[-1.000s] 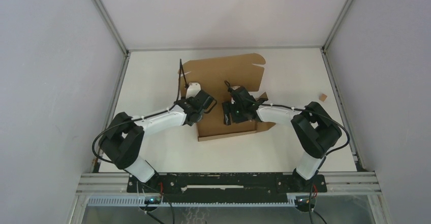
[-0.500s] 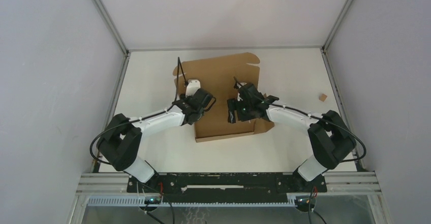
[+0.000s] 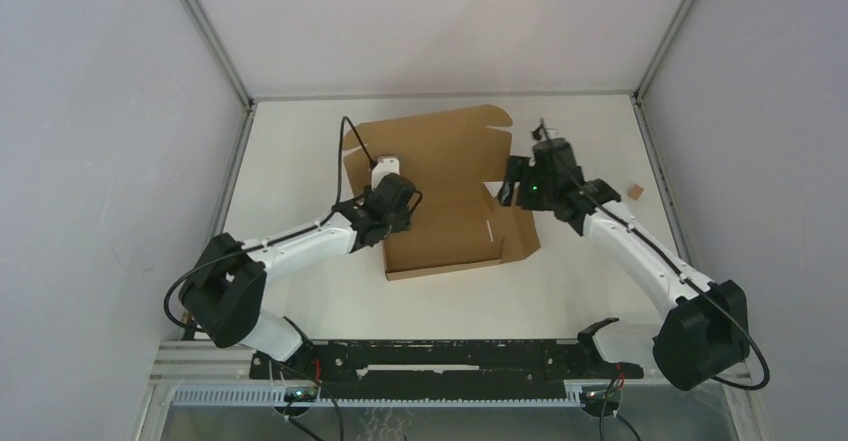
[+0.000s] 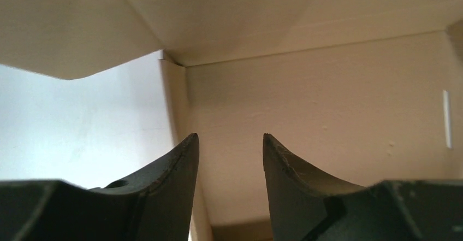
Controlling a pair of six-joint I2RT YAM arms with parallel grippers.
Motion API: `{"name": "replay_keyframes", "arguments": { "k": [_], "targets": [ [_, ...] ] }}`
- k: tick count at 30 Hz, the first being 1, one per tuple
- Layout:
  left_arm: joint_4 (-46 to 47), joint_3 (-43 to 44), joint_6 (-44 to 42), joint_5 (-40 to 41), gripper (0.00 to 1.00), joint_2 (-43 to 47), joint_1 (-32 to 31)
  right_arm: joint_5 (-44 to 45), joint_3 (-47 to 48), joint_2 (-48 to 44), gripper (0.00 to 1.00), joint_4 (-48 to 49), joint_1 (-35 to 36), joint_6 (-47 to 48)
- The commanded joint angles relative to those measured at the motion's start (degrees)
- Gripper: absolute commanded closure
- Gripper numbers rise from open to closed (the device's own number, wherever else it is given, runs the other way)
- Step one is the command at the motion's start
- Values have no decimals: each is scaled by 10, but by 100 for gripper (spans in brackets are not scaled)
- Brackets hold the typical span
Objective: Fold the paper box
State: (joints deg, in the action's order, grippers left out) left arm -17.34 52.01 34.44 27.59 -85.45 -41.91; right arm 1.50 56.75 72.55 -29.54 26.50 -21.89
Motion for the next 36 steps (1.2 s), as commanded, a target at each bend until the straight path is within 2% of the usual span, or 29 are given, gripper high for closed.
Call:
{"name": "replay_keyframes", "arguments": {
  "k": [1, 12, 14, 18, 19, 30, 36],
  "targets": [
    [-5, 55, -11, -59, 49, 9, -18, 28, 2, -10, 23, -33, -78, -43],
    [-116, 147, -21, -79, 55, -53, -47, 0, -27, 42, 25, -35, -187, -50],
    [-122, 149, -11, -75, 63, -60, -56, -9, -50, 57, 27, -14, -200, -55],
    [-116, 133, 19, -76, 88, -59, -72, -28, -81, 84, 31, 26, -215, -62],
    [-114, 129, 25, -71, 90, -58, -77, -30, -84, 90, 32, 36, -218, -62],
    [-116, 140, 51, -25, 98, -112, -126, -139, -89, 150, 35, 110, -227, -59],
    [-94, 125, 43, -13, 100, -142, -128, -141, -89, 154, 37, 112, -201, -44]
  ]
}}
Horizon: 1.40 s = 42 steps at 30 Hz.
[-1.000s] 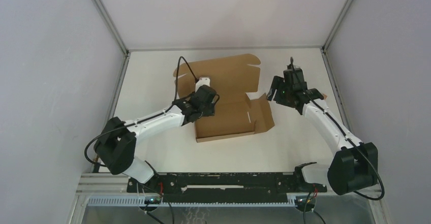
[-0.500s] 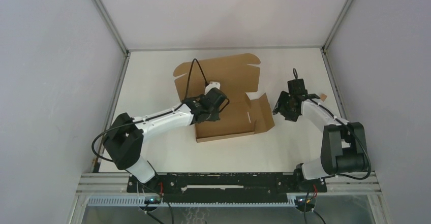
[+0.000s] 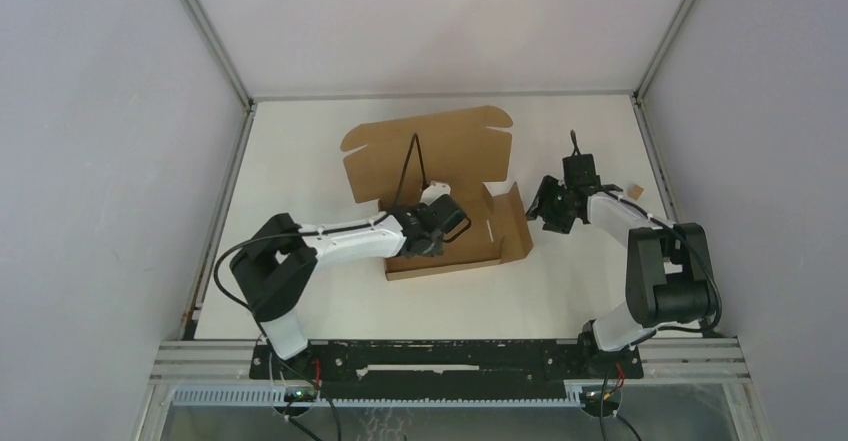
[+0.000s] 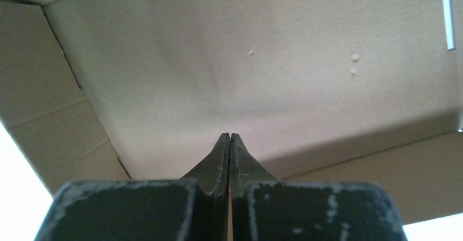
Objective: Fold the paper box
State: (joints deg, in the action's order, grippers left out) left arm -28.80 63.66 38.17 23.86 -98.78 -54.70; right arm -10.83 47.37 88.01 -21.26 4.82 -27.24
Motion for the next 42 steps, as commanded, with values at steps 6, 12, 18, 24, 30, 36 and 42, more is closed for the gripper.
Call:
{"name": "replay_keyframes", "arguments": {
  "k": [6, 12, 18, 24, 30, 36, 42],
  "targets": [
    [42, -6, 6, 17, 100, -29, 0, -40, -11, -37, 39, 49, 44, 14],
    [53, -11, 4, 13, 100, -33, 0, -53, -13, -77, 39, 54, 82, 18],
    [63, -16, 3, 10, 100, -36, 0, -81, -15, -89, 38, 78, 110, 12],
    [75, -27, 5, 5, 100, -38, 0, -94, -16, -63, 39, 95, 134, 7],
    [88, -36, 7, -1, 100, -41, 0, -86, -16, -42, 39, 114, 163, -6],
    [98, -42, 8, -5, 100, -46, 0, -69, -16, -37, 39, 125, 194, -19],
    [121, -61, 15, -18, 100, -48, 2, -52, -15, -40, 39, 139, 222, -41]
  ]
}}
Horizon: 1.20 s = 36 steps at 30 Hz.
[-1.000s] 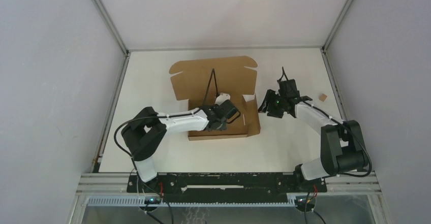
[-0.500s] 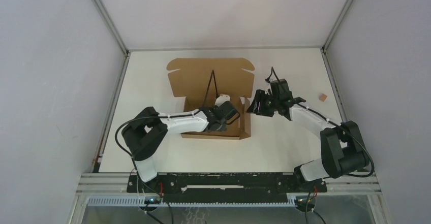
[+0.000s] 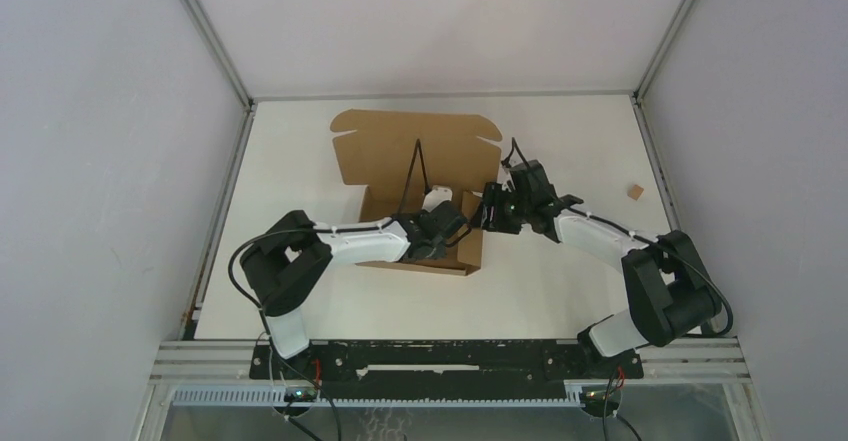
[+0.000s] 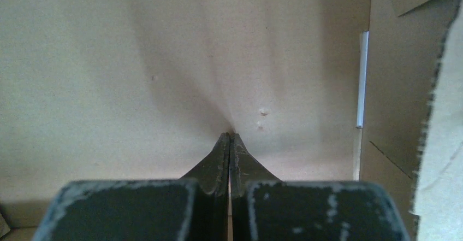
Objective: Fold the paper box
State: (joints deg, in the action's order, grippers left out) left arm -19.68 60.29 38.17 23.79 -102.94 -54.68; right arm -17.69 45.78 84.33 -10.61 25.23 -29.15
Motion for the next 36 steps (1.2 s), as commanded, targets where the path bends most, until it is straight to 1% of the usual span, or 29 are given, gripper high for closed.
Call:
{"name": "replay_keyframes", "arguments": {
  "k": [1, 11, 24, 32, 36],
  "targets": [
    [34, -32, 17, -18, 100, -7, 3, 24, 4, -1, 39, 30, 23, -25],
    [70, -65, 14, -31, 100, 9, 8, 112, 54, 44, 38, -9, 91, -39],
    [97, -87, 14, -43, 100, 23, 14, 224, 128, 101, 38, -96, 138, -33],
    [115, -104, 14, -46, 100, 41, 15, 267, 132, 144, 44, -97, 169, -28],
    [117, -109, 14, -49, 100, 55, 15, 279, 132, 167, 50, -94, 175, -25]
  ]
}}
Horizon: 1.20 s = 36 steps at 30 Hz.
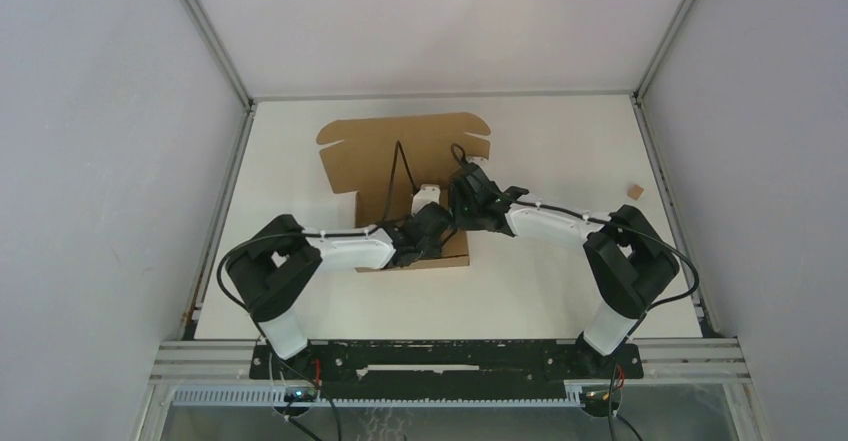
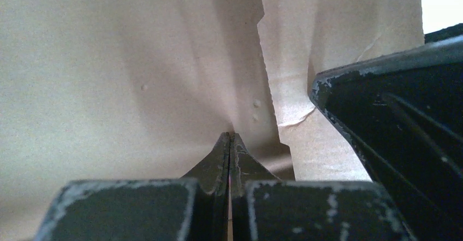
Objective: Fold the paper box
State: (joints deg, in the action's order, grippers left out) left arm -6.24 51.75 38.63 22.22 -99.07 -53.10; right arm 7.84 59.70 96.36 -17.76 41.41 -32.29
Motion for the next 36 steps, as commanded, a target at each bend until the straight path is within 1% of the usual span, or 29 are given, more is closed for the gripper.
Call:
{"name": "replay_keyframes", "arguments": {
  "k": [1, 3, 5, 7, 12, 15, 21, 22, 23, 25, 27, 30, 36],
  "targets": [
    [-17, -26, 9, -33, 100, 21, -1, 27, -7, 51, 52, -22, 13, 8],
    [-20, -28, 8, -32, 100, 37, -1, 36, -7, 58, 56, -25, 15, 12],
    [-29, -26, 5, -28, 100, 54, -1, 46, -7, 61, 64, -29, 14, 18],
    [-44, -21, 2, -23, 100, 71, -1, 58, -7, 61, 66, -34, 14, 24],
    [-77, -11, -4, -7, 100, 115, -1, 87, -7, 49, 67, -48, 14, 44],
    [-103, -9, -6, 20, 100, 132, 1, 100, -7, 41, 67, -53, 15, 60],
    [-108, -25, 1, 46, 100, 130, 25, 117, -2, 30, 67, -68, 20, 80],
    [-105, -28, 1, 50, 100, 126, 27, 116, -3, 25, 66, -68, 20, 83],
    [-103, -29, 2, 52, 100, 118, 31, 110, -5, 20, 63, -63, 21, 90],
    [-101, -25, 0, 53, 100, 103, 38, 88, -5, 13, 51, -49, 21, 103],
    [-95, -21, -3, 50, 100, 87, 45, 65, -5, 6, 44, -33, 17, 109],
    [-77, -24, -7, 38, 100, 68, 56, 24, -2, 0, 39, -9, 6, 107],
    [-61, -19, -16, 15, 100, 34, 66, -38, 14, 15, 36, 13, -30, 104]
  ]
}}
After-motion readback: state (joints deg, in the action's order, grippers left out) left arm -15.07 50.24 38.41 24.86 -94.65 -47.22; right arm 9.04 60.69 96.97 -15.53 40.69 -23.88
